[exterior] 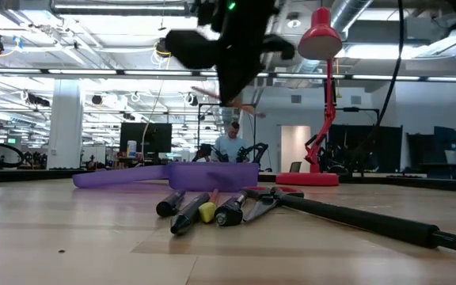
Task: Pick & place school supplies into a supply box
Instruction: Put the orange pencil into the violet supply box
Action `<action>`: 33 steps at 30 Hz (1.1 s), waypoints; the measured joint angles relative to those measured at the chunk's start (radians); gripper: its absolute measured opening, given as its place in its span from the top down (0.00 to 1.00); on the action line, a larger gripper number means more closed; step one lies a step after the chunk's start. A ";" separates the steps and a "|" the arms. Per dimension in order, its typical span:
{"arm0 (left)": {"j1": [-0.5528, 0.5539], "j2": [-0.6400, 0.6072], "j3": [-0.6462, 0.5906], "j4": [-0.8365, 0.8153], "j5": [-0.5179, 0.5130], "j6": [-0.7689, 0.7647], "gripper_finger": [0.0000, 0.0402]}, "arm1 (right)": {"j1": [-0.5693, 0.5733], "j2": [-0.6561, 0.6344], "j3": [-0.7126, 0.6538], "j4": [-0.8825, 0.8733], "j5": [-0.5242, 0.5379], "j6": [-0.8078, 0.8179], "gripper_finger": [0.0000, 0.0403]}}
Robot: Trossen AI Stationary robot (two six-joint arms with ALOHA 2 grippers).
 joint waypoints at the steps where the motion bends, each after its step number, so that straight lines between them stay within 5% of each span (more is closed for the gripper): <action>1: -0.003 0.000 -0.001 -0.003 0.003 -0.008 0.65 | -0.022 0.000 0.000 0.027 -0.015 -0.030 1.00; 14: -0.035 0.000 0.006 -0.030 0.009 -0.023 0.65 | -0.215 0.001 -0.001 0.136 -0.269 -0.096 1.00; 26: -0.035 0.000 0.006 -0.026 0.031 -0.030 0.65 | -0.233 0.082 0.001 0.194 -0.308 -0.088 0.99; 33: -0.035 0.000 0.006 -0.026 0.031 -0.040 0.65 | -0.236 0.104 -0.001 0.187 -0.303 -0.062 0.85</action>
